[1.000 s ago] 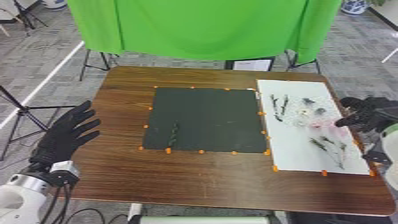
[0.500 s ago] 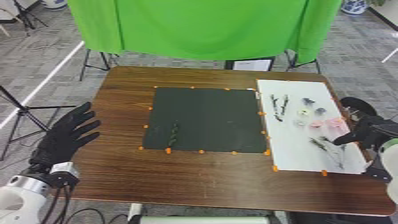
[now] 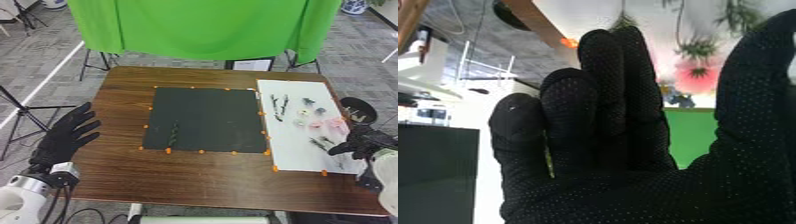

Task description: Arrange flowers

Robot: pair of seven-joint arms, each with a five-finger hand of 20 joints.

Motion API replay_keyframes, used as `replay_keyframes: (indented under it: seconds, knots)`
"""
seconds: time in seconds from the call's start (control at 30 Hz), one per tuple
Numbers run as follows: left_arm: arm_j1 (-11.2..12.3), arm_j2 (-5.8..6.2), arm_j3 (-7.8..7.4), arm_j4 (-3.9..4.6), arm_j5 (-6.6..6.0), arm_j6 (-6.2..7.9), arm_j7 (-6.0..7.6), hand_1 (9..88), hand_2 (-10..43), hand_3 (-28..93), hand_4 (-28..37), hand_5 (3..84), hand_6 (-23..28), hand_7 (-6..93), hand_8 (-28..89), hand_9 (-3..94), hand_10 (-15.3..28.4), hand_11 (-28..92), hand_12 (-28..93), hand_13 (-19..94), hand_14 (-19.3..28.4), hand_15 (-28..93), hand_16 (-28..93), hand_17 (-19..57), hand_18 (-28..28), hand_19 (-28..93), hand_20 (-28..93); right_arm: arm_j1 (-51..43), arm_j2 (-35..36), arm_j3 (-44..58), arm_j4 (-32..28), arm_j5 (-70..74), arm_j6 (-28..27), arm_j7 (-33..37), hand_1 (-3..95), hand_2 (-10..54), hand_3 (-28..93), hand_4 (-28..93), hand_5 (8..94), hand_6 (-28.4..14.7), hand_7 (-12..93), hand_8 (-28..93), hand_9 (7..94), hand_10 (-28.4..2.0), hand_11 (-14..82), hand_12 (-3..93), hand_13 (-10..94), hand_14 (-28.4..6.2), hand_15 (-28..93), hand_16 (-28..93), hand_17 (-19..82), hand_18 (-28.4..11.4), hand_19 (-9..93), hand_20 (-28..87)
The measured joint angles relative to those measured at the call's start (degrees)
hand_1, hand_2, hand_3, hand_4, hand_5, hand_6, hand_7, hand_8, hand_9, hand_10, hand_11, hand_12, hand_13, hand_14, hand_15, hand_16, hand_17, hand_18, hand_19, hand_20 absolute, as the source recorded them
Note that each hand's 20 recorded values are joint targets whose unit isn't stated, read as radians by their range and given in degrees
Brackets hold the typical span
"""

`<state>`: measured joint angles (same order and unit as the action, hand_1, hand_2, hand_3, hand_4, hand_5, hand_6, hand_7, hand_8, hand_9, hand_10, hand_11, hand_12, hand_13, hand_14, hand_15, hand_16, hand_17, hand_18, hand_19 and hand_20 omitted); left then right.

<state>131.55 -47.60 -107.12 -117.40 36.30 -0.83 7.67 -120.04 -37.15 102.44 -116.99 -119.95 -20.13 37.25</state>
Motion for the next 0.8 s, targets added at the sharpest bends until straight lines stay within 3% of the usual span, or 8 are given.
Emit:
replay_keyframes:
  seconds: [0.33,0.37,0.43,0.7,0.8]
  knots:
    - [0.11,-0.45,-0.17,0.12,0.01,-0.01,-0.38,25.6,-8.1,69,-28.3,20.9,3.5,20.4,-11,15.2,10.0,19,20,12,13.2,29,1,-11.7,19.9,39,10,2.96,0.0,-3.71,3.49,-2.37,2.28,-0.13,26.5,-9.5,84,-28,64.7,-0.3,46,-15,70.9,-10.7,51.5,32.8,67,-8.7,78,29,38,-18.1,93,51]
    - [0.05,-0.47,-0.17,0.15,0.01,-0.02,-0.48,25.6,-8.1,69,-28.3,20.9,3.5,20.4,-11,15.2,10.0,19,20,12,13.2,29,1,-11.7,19.9,39,10,2.96,-0.02,-3.68,3.53,-2.16,2.73,-0.13,30.5,-9.5,81,-28,65.8,-0.3,46,-1,72.8,-10.3,52.0,33.1,69,-8.3,77,29,39,-18.0,93,52]
    - [-0.09,-0.51,-0.16,0.23,0.0,-0.02,-0.63,25.7,-8.1,69,-28.3,20.9,3.5,20.3,-11,15.2,10.0,19,19,12,13.2,29,1,-11.8,19.9,39,10,3.03,-0.04,-3.67,3.64,-1.23,3.61,-0.16,36.9,-9.5,77,-28,68.9,0.1,47,9,76.3,-9.5,52.2,33.4,71,-7.9,77,29,41,-17.8,93,53]
    - [-0.16,-0.57,-0.08,0.2,-0.01,0.09,-0.64,25.6,-8.0,69,-28.3,20.9,3.5,20.3,-11,15.2,9.9,19,19,12,13.2,29,1,-11.8,19.9,39,10,4.1,-0.47,-4.38,4.59,3.94,4.06,-1.06,41.2,-9.5,75,-28,70.7,0.9,48,10,78.7,-9.1,51.4,34.2,72,-7.2,78,30,42,-17.6,93,56]
    - [-0.15,-0.57,0.06,0.18,0.0,0.11,-0.64,25.5,-8.0,69,-28.3,20.9,3.5,20.3,-11,15.2,10.0,19,20,12,13.2,29,1,-11.8,19.9,39,10,4.59,-0.49,-5.33,5.32,3.2,3.93,-1.55,45.2,-9.5,76,-28,72.6,1.2,49,10,81.0,-8.5,47.5,41.1,73,-7.1,78,30,42,-17.6,93,56]
